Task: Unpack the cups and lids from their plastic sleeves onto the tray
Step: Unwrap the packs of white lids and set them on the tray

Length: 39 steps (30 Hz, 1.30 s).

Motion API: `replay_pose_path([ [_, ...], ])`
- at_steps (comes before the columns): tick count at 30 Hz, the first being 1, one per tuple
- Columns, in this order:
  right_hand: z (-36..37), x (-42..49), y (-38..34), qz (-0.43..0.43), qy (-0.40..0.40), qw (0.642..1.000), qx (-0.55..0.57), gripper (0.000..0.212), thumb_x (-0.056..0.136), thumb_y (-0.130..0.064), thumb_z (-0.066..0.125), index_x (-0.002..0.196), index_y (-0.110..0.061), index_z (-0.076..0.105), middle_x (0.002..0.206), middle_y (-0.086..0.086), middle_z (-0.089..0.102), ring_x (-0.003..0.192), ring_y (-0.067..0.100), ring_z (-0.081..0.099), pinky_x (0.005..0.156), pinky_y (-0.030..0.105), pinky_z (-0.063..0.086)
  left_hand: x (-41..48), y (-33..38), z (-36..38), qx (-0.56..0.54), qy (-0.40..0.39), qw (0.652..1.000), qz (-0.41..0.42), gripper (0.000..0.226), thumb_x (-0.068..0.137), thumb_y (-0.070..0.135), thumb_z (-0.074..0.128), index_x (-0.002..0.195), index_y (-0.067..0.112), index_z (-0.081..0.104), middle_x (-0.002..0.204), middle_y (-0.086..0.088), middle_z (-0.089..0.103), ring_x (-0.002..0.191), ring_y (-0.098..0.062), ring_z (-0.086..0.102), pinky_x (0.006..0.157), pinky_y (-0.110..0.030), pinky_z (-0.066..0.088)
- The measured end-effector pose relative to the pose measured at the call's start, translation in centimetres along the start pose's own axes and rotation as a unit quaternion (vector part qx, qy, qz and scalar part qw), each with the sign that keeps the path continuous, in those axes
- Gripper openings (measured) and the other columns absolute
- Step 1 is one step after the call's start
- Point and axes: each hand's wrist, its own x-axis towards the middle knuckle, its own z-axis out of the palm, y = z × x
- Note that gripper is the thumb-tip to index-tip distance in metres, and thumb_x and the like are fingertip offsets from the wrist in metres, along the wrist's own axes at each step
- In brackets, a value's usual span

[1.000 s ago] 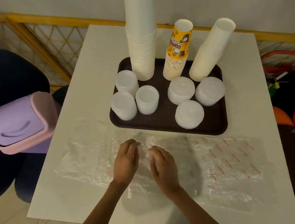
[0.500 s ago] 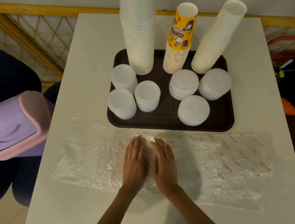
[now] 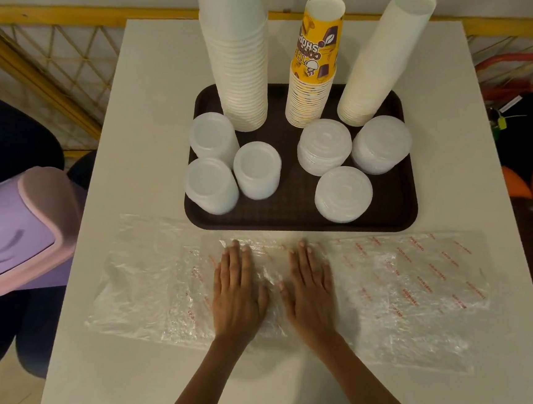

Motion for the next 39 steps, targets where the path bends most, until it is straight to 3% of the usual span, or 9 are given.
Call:
replay_pose_path([
  [6, -0.7, 0.1, -0.7, 0.011, 0.008, 0.999, 0.044, 0.056, 0.101, -0.04, 0.011, 0.145, -0.01, 0.029, 0.153, 0.013, 0.03, 0.143, 0.024, 0.021, 0.116, 0.041, 0.01, 0.2, -0.1, 0.2, 0.053, -0.026, 0.998, -0.005, 0.075, 0.094, 0.058, 0.022, 0.15, 0.01, 0.016, 0.157, -0.015, 0.013, 0.146, -0.03, 0.014, 0.119, -0.041, 0.006],
  [11, -0.3, 0.6, -1.9, -0.085, 0.0, 0.996, 0.036, 0.05, 0.102, -0.03, 0.012, 0.146, -0.016, 0.03, 0.155, 0.009, 0.025, 0.146, 0.022, 0.012, 0.118, 0.043, 0.009, 0.1, -0.3, 0.0, 0.043, -0.023, 0.999, 0.02, 0.06, 0.099, 0.041, 0.014, 0.15, 0.011, 0.023, 0.157, -0.018, 0.016, 0.145, -0.033, 0.017, 0.117, -0.043, 0.008],
  [15, 0.2, 0.4, 0.4, -0.077, -0.017, 0.997, -0.002, 0.051, 0.101, -0.033, 0.013, 0.15, -0.023, 0.024, 0.158, 0.005, 0.019, 0.146, 0.022, 0.013, 0.116, 0.047, 0.012, 0.0, -0.5, 0.2, 0.04, -0.016, 0.999, 0.019, 0.058, 0.097, 0.035, 0.021, 0.151, 0.014, 0.022, 0.157, -0.017, 0.015, 0.145, -0.032, 0.015, 0.118, -0.043, 0.007],
  [17, -0.2, 0.4, 1.7, -0.074, -0.019, 0.997, -0.011, 0.052, 0.099, -0.036, 0.02, 0.15, -0.025, 0.021, 0.158, 0.005, 0.016, 0.147, 0.023, 0.012, 0.115, 0.05, 0.012, 0.0, -0.5, 0.1, 0.043, -0.02, 0.999, 0.02, 0.059, 0.097, 0.039, 0.022, 0.151, 0.016, 0.02, 0.157, -0.017, 0.015, 0.145, -0.032, 0.013, 0.118, -0.042, 0.006],
  [21, -1.1, 0.4, 4.3, -0.021, -0.03, 0.999, -0.016, 0.058, 0.098, -0.051, 0.012, 0.15, -0.026, 0.021, 0.159, 0.008, 0.011, 0.146, 0.028, 0.01, 0.114, 0.056, 0.006, 0.1, -0.5, 0.1, 0.057, -0.03, 0.998, 0.019, 0.062, 0.098, 0.05, 0.015, 0.151, 0.019, 0.019, 0.157, -0.017, 0.017, 0.145, -0.032, 0.013, 0.118, -0.044, 0.007],
  [27, -2.9, -0.2, 7.9, 0.029, -0.054, 0.997, -0.052, 0.069, 0.093, -0.061, 0.019, 0.151, -0.023, 0.023, 0.158, 0.013, 0.015, 0.145, 0.034, 0.011, 0.113, 0.058, 0.001, 0.2, -0.4, -0.2, 0.071, -0.051, 0.996, 0.018, 0.066, 0.097, 0.056, 0.013, 0.15, 0.017, 0.022, 0.156, -0.02, 0.019, 0.143, -0.036, 0.02, 0.117, -0.045, 0.009],
  [33, -4.3, -0.2, 8.7, 0.006, -0.081, 0.996, -0.046, 0.07, 0.094, -0.062, 0.015, 0.15, -0.02, 0.02, 0.155, 0.017, 0.021, 0.144, 0.033, 0.013, 0.113, 0.057, 0.008, 0.4, 0.7, -1.8, 0.048, -0.075, 0.996, -0.008, 0.069, 0.089, 0.053, 0.034, 0.146, 0.015, 0.035, 0.15, -0.024, 0.032, 0.137, -0.041, 0.034, 0.109, -0.056, 0.025],
  [36, -5.5, 0.0, 8.3, 0.015, -0.113, 0.993, -0.021, 0.064, 0.096, -0.058, 0.011, 0.143, -0.02, 0.033, 0.148, 0.02, 0.036, 0.138, 0.035, 0.023, 0.112, 0.058, 0.016, 0.9, 1.1, -2.5, 0.026, -0.087, 0.996, -0.028, 0.071, 0.081, 0.058, 0.04, 0.139, 0.017, 0.04, 0.142, -0.023, 0.042, 0.131, -0.042, 0.041, 0.103, -0.061, 0.032],
  [39, -6.6, 0.3, 8.3, 0.025, -0.103, 0.994, 0.004, 0.065, 0.097, -0.051, 0.007, 0.125, -0.021, 0.058, 0.136, 0.019, 0.053, 0.131, 0.034, 0.036, 0.099, 0.061, 0.027, 1.5, 1.6, -3.2, 0.021, -0.1, 0.994, -0.044, 0.076, 0.074, 0.062, 0.041, 0.137, 0.018, 0.043, 0.14, -0.019, 0.043, 0.133, -0.04, 0.037, 0.106, -0.062, 0.028],
])
